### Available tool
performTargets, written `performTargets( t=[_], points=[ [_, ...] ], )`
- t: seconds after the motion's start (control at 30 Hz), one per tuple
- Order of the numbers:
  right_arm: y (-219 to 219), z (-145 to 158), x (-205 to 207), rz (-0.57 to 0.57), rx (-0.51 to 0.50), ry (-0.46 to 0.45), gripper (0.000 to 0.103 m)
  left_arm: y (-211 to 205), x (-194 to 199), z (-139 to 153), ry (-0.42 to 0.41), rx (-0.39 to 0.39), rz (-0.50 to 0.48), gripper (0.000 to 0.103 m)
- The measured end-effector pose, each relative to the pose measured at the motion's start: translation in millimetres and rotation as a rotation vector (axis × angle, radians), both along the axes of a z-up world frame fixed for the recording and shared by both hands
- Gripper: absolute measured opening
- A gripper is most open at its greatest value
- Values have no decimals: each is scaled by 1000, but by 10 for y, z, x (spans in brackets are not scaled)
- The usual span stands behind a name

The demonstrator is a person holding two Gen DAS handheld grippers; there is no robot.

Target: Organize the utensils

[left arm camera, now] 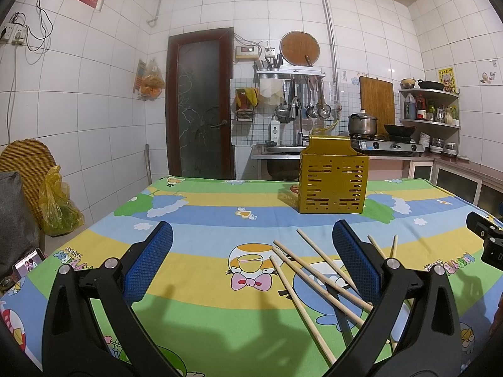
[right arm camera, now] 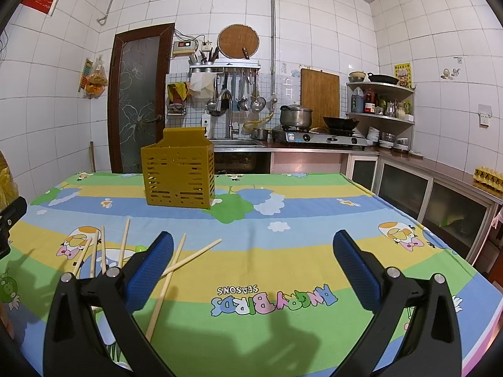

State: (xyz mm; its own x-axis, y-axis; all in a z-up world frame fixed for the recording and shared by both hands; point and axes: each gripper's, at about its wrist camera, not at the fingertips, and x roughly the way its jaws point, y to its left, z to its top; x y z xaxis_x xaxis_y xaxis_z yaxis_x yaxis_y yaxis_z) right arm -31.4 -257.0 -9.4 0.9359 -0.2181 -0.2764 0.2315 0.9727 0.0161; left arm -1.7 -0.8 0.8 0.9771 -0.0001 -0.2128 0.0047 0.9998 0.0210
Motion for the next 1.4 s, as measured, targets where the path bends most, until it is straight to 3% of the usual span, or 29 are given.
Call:
performTargets(
  t=[0.8, 1.07, 1.27, 1.4],
  points=[
    [14, -8, 49, -21, 1, 31, 99, -20, 147, -72, 66, 12, 8, 98],
    [-33, -35, 107, -25, 30, 63, 99, -1, 336, -125, 160, -3, 0, 98],
    [0, -71, 264, -18, 20, 145, 99, -63, 669, -200, 304, 37, -3, 98],
    [-71, -133, 449, -16, 81, 210, 99, -54, 945, -267, 419, 24, -6, 98]
  ],
)
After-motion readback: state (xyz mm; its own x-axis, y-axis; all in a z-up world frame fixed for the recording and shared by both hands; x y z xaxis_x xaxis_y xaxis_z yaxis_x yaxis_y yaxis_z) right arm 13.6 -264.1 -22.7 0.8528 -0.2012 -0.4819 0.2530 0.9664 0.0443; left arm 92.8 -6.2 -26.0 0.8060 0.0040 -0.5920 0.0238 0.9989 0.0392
